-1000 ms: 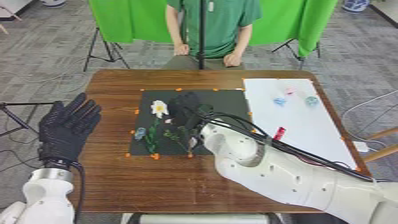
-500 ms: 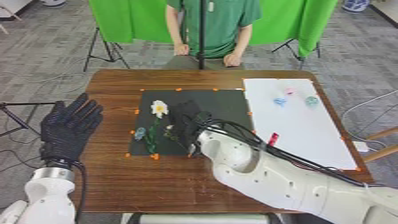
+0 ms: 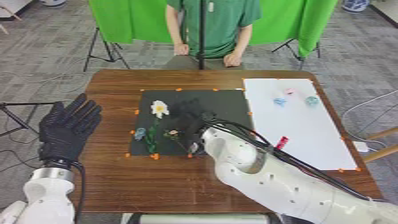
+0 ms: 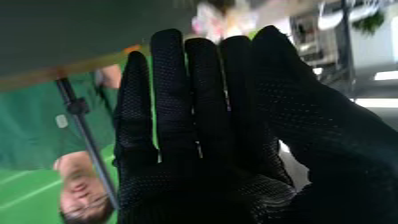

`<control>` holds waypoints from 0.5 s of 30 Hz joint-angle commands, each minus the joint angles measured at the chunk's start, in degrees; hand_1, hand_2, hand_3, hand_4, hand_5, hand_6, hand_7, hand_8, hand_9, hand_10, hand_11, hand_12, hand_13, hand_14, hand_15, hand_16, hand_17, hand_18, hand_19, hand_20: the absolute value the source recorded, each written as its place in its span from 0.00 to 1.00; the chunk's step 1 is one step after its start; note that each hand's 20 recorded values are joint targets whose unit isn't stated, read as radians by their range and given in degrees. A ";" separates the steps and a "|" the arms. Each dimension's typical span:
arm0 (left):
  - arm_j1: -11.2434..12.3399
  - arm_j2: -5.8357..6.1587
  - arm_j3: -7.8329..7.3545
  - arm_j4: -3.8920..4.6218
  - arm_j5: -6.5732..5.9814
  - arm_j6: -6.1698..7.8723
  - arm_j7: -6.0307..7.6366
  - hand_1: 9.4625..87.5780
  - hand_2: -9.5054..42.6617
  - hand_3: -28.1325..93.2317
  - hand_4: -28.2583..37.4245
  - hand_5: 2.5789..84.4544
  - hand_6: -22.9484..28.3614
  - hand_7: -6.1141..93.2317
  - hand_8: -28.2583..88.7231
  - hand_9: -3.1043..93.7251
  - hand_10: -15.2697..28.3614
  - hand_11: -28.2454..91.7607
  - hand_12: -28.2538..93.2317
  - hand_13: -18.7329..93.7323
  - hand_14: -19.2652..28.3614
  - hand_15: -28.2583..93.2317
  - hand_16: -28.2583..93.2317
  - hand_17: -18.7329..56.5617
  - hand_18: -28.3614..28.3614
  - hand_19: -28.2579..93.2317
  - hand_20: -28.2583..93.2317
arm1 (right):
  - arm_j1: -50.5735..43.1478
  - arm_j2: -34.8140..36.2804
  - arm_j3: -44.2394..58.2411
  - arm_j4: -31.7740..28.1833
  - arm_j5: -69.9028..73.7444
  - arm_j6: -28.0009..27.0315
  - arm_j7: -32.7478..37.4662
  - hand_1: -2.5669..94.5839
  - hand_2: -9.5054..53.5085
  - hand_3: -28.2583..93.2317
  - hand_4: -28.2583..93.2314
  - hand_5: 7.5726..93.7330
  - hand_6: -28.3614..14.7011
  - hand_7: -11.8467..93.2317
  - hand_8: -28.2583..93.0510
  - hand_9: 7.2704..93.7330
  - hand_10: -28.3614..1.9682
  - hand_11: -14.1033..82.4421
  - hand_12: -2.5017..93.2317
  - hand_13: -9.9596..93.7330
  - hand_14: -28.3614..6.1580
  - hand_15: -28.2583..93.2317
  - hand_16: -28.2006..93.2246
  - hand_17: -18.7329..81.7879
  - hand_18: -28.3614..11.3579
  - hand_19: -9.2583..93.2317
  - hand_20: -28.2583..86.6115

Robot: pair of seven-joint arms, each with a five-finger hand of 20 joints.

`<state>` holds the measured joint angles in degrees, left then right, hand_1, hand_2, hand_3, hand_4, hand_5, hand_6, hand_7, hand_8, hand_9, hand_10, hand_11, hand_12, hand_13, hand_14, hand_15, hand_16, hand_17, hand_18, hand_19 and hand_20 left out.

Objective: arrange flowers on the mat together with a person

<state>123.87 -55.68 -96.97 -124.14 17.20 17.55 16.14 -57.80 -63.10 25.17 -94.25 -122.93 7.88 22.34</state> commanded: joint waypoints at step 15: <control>1.49 -0.74 -1.22 0.17 -2.19 -2.01 1.06 0.17 0.54 0.81 0.00 0.53 0.61 0.17 0.17 0.44 0.68 0.39 0.29 0.41 0.70 0.47 0.17 0.19 0.74 0.51 0.31 | -27.70 13.12 43.67 -18.70 57.07 -3.95 -25.41 0.28 0.23 0.85 0.04 0.40 0.56 0.26 0.14 0.40 0.43 0.23 0.20 0.42 0.44 0.39 0.39 0.32 0.33 0.49 0.32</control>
<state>124.85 -56.14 -98.75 -124.22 17.01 17.16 17.18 -74.60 -56.82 56.90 -110.12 -96.93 6.18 0.49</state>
